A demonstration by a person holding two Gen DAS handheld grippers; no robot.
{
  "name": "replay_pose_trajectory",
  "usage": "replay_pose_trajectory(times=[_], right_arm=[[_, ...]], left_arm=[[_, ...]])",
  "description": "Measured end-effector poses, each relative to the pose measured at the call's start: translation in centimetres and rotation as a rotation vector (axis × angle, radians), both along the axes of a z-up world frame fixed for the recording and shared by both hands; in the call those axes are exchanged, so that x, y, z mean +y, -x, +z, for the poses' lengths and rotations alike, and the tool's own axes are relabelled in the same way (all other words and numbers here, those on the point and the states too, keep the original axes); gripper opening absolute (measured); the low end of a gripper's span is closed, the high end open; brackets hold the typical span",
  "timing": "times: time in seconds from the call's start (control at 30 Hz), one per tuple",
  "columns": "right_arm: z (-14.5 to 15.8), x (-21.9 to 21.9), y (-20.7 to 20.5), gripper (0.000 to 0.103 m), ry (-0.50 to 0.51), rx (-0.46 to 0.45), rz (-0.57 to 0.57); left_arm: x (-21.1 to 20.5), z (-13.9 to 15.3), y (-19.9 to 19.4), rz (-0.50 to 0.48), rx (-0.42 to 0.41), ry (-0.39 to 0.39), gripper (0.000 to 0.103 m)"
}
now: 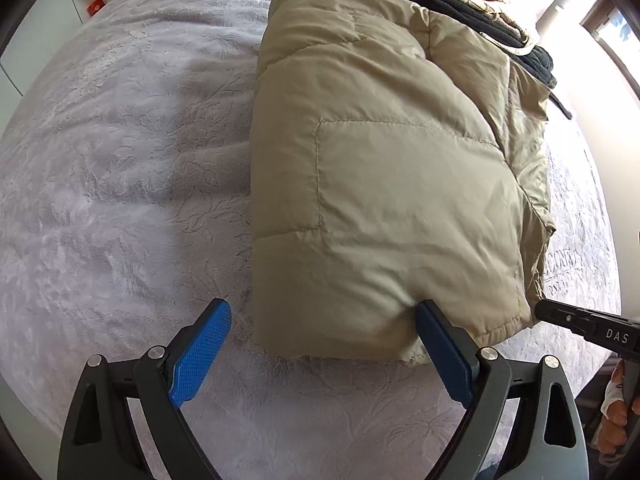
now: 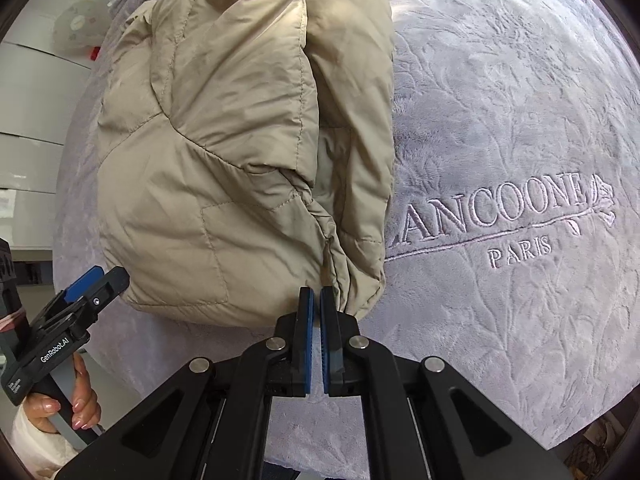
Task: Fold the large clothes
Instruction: 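Open both tools and pull them back from the folded coat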
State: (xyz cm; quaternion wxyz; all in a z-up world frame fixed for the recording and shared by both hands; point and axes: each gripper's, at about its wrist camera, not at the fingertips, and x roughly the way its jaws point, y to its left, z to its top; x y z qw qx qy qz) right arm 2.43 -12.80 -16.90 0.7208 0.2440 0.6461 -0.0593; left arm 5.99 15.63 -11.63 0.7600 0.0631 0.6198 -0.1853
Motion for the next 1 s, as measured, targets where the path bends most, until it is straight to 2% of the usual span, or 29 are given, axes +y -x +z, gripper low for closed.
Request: replay_pose_trajectory(times=[0.2,0.43,0.5,0.57,0.6,0.7,0.8,0.83,0.9,1.0], right_arm=[[2.3,0.4,0.1,0.004,0.016,-0.029,-0.007],[7.4,0.5,-0.8,0.005,0.077,-0.121,0.012],[9.3,0.9,-1.0,0.017,0.102,-0.147,0.013],[11.0,0.7,-1.2,0.054,0.138,-0.177,0.012],[11.9,1.0,-1.2,0.058,0.155,-0.197,0.012],[14.5,0.7,-1.8,0.059,0.195,-0.234,0.019],[16.7,0.8,-1.8,0.073,0.229,-0.266,0.022],[17.3,0.9,-1.8,0.080,0.241,-0.278,0.022],[18.4,1.0,-1.7,0.082,0.268,-0.300,0.024],[19.4,1.3,-1.7,0.086,0.311,-0.324,0.021]], left_arm=[[0.2,2.4,0.3,0.001,-0.007,0.010,0.094],[0.0,8.2,-0.3,0.004,-0.086,0.041,0.094],[-0.2,10.0,-0.4,0.007,-0.114,0.058,0.094],[-0.4,11.8,-0.3,0.010,-0.147,0.063,0.094],[-0.5,12.5,-0.3,0.014,-0.161,0.061,0.094],[-0.5,14.7,-0.3,0.028,-0.186,0.070,0.094],[-0.4,16.5,-0.3,0.046,-0.197,0.093,0.095],[-0.3,17.0,-0.3,0.052,-0.209,0.093,0.103],[-0.4,17.9,0.2,0.065,-0.246,0.081,0.103],[-0.2,18.7,0.6,0.072,-0.259,0.084,0.103]])
